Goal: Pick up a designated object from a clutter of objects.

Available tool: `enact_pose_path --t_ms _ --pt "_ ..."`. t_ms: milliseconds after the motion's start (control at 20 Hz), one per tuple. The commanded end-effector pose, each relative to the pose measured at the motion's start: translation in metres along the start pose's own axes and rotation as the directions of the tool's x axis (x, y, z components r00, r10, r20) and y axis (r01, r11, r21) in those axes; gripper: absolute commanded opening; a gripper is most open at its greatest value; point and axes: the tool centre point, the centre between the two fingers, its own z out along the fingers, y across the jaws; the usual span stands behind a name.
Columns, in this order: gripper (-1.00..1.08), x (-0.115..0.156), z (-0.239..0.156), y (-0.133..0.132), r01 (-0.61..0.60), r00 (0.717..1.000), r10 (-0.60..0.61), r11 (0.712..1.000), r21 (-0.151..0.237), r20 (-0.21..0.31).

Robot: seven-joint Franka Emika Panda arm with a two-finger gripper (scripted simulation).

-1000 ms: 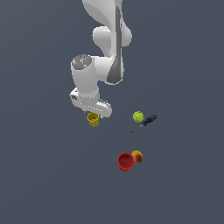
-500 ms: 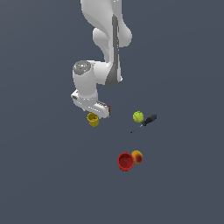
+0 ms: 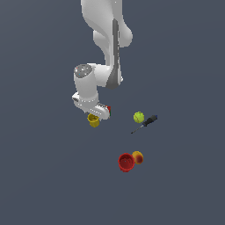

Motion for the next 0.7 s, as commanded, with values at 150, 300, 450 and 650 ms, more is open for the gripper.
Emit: enact_pose_path --t_ms 150,300,450,650 --pt "1.0 -0.001 0.023 0.001 -0.001 1.0 0.001 1.0 -0.001 0.0" --pt "1.0 -0.001 0.033 0.001 -0.002 1.0 0.002 1.0 -0.001 0.0" --pt "1.0 -0.001 0.038 0.001 -0.002 1.0 0.002 1.0 -0.001 0.0" --pt "-1.0 -0.001 0.039 0.001 -0.002 1.0 0.002 1.0 -0.001 0.0"
